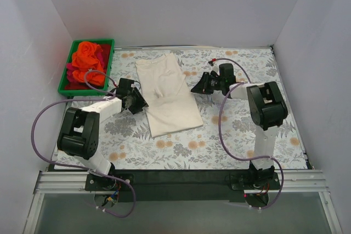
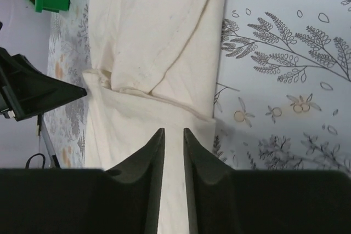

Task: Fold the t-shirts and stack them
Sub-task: Fold the tshirt

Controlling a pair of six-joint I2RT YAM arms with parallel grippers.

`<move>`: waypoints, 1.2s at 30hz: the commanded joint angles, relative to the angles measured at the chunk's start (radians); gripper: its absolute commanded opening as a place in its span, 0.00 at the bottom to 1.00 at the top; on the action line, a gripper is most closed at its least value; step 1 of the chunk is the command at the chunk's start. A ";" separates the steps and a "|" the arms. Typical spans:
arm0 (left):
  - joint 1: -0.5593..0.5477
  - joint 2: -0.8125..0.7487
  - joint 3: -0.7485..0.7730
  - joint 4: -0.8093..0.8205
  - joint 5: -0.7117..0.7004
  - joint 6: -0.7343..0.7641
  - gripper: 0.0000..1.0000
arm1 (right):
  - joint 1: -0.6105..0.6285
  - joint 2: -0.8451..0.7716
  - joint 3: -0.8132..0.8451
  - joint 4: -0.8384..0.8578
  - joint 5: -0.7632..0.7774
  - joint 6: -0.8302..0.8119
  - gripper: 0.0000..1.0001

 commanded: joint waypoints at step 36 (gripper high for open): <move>-0.392 -0.135 -0.046 -0.431 -0.215 -0.174 0.54 | 0.334 -0.429 -0.227 -0.655 0.648 -0.219 0.48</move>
